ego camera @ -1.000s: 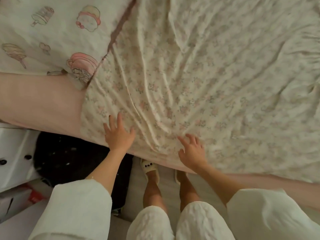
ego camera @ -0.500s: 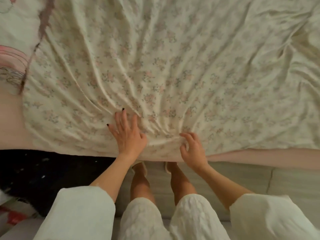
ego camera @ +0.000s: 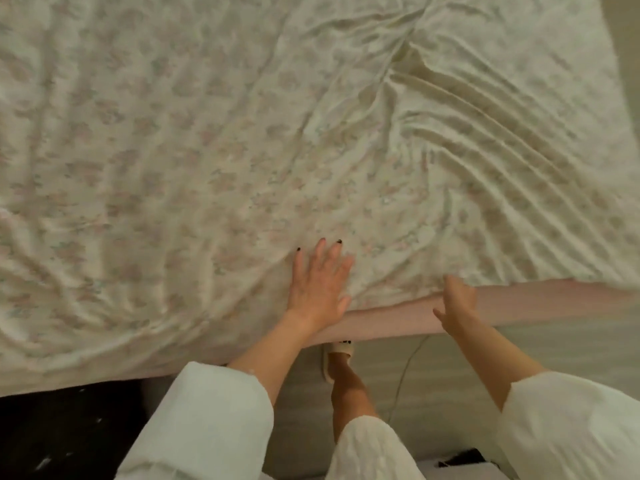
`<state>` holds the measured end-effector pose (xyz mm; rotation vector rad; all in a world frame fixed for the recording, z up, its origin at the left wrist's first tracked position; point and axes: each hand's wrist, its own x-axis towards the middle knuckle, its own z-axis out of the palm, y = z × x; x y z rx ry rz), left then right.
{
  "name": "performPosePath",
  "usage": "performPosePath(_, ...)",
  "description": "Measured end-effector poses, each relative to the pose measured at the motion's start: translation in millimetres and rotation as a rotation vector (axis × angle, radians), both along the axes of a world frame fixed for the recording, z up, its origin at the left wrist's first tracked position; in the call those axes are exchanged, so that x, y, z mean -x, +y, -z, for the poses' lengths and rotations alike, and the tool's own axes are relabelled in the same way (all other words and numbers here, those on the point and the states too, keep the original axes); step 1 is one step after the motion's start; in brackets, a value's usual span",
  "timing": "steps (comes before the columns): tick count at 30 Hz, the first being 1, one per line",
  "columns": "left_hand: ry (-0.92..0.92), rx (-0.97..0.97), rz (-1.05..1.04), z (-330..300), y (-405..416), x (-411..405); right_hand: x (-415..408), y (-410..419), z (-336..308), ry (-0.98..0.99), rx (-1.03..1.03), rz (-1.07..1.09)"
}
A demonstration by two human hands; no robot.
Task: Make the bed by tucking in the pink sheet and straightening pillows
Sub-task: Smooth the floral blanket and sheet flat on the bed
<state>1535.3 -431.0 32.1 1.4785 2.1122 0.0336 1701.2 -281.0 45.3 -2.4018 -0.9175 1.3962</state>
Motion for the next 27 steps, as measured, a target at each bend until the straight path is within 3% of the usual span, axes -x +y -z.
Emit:
performPosePath(4,0.131,0.119,0.056,26,59,-60,-51,71,10,0.41,0.052,0.258)
performPosePath(6,0.208,0.16,0.026,33,75,-73,-72,99,18,0.513,0.045,0.461)
performPosePath(10,0.308,-0.032,0.034,37,88,-65,-85,123,25,0.434,0.0,0.476)
performPosePath(12,0.263,-0.114,0.044,35,94,-62,-87,121,22,0.337,-0.034,0.432)
performPosePath(19,0.163,-0.168,0.138,2,62,-92,-127,86,24,0.008,-0.137,0.277)
performPosePath(22,0.16,-0.053,0.187,-10,62,-99,-144,77,32,0.051,-0.114,0.236)
performPosePath(25,0.145,0.208,0.272,5,65,-101,-151,79,31,0.23,0.066,0.273)
performPosePath(27,0.142,0.325,0.296,13,65,-106,-160,74,29,0.235,0.182,0.256)
